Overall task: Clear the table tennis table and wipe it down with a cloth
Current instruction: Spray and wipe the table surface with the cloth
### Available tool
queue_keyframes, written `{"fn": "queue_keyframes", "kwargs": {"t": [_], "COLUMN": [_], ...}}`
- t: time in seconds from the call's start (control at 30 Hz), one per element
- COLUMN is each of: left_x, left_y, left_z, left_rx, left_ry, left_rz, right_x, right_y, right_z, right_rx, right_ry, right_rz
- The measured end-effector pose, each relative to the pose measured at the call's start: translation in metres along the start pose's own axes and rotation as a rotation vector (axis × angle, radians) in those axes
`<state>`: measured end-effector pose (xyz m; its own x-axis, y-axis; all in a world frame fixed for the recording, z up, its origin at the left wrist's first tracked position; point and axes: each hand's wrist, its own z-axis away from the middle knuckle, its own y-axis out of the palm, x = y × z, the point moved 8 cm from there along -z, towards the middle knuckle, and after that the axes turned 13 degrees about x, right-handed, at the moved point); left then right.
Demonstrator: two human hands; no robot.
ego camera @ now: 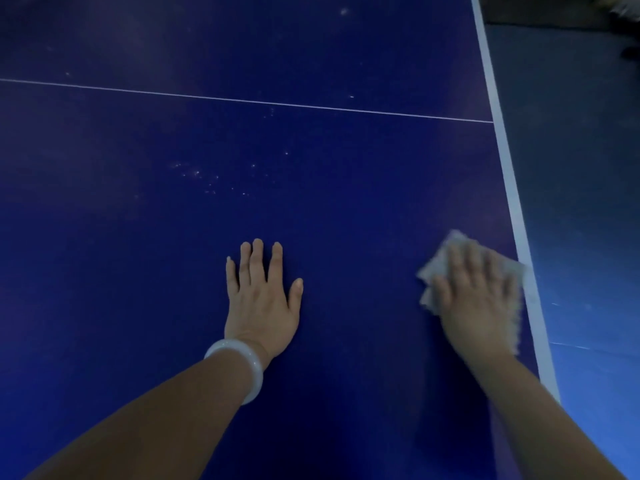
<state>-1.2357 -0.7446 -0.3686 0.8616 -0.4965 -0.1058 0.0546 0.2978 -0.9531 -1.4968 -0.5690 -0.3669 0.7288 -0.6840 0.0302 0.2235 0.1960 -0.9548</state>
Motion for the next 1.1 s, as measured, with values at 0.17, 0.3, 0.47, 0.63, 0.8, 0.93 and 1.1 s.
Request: {"fn": "queue_keyframes", "kwargs": {"t": [0.17,0.3,0.47,0.63,0.8,0.93,1.1], "left_x": [0.001,0.0,0.004,0.011,0.079,0.173,0.231], "left_y": [-0.001,-0.003,-0.007,-0.017,-0.038,-0.045,-0.045], "left_z": [0.0,0.0,0.0,0.005,0.008,-0.008,-0.033], "left_rx": [0.028,0.036,0.034,0.049,-0.014,-0.017,0.034], "left_ry": [-0.004,0.01,0.038,0.134,0.265,0.102,0.008], "left_rz": [0.002,0.005,0.132,0.269,0.321,0.17,0.047], "right_x": [0.045,0.172,0.202,0.204,0.205,0.204,0.201], "right_y": [0.004,0.021,0.025,0.023,0.019,0.017,0.021], "right_z": [0.04,0.065,0.052,0.053,0.055,0.056,0.054], "right_rx": [0.006,0.025,0.017,0.052,0.061,0.037,0.026], "right_ry": [0.188,-0.048,0.019,0.044,0.069,0.071,0.084], "right_rz": [-0.106,-0.084,-0.064,-0.032,-0.036,-0.077,-0.084]}}
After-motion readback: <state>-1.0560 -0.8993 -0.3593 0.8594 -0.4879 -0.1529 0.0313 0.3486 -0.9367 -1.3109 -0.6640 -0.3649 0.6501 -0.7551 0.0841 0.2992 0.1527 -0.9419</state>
